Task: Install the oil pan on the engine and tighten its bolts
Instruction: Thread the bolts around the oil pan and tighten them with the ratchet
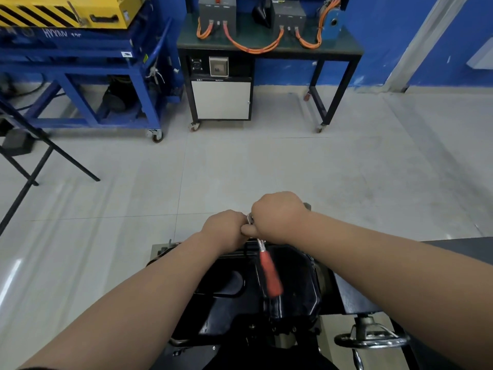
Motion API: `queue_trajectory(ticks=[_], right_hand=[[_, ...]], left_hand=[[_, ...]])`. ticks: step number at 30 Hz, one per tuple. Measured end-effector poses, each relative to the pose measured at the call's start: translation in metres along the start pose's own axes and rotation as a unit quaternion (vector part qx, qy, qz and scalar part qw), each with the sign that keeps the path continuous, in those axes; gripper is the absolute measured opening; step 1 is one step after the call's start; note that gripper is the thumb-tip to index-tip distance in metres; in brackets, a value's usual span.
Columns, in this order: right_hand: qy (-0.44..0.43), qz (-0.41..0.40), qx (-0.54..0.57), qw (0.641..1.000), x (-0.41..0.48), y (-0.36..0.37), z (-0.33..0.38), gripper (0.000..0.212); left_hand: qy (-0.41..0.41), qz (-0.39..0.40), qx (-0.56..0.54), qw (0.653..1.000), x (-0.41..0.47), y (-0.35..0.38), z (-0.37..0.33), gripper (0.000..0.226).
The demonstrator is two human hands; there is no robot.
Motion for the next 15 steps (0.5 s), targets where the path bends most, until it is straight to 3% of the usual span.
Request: queue_trajectory(ticks=[4,7,11,13,15], right_hand=[[-0.143,-0.081,-0.075,0.984,-0.001,-0.008,0.000,0.025],[-0.101,-0.099,-0.060,0.988,-0.001,-0.012,-0.003,0.026],[0.031,-0.024,0.017,0.999,0.002,-0.004,0.002,0.045],[0.006,-0.032,-0.007,0.999,0.003,-0.008,0.005,0.038],[-0.074,-0.062,-0.067,0.993,0.004,-0.014,0.007,0.021]], left_hand=[[0.056,-0.024,0.018,0.998,-0.003,0.004,-0.004,0.030],[0.029,-0.051,0.006,0.998,-0.003,0.000,0.001,0.025],[-0.019,-0.021,0.012,1.000,-0.002,0.002,0.007,0.019],[-0.020,-0.010,-0.005,1.000,-0.001,0.005,0.008,0.025],[0.003,-0.020,0.014,1.000,0.001,0.007,0.005,0.032]])
Point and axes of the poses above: each hand's wrist, its own x-axis towards the middle knuckle, its own y-axis out of the palm, z = x × y, the point moved 5 cm from there along x, towards the middle knuckle, and after that the axes turned 6 degrees about -x, right-handed, at the moved point
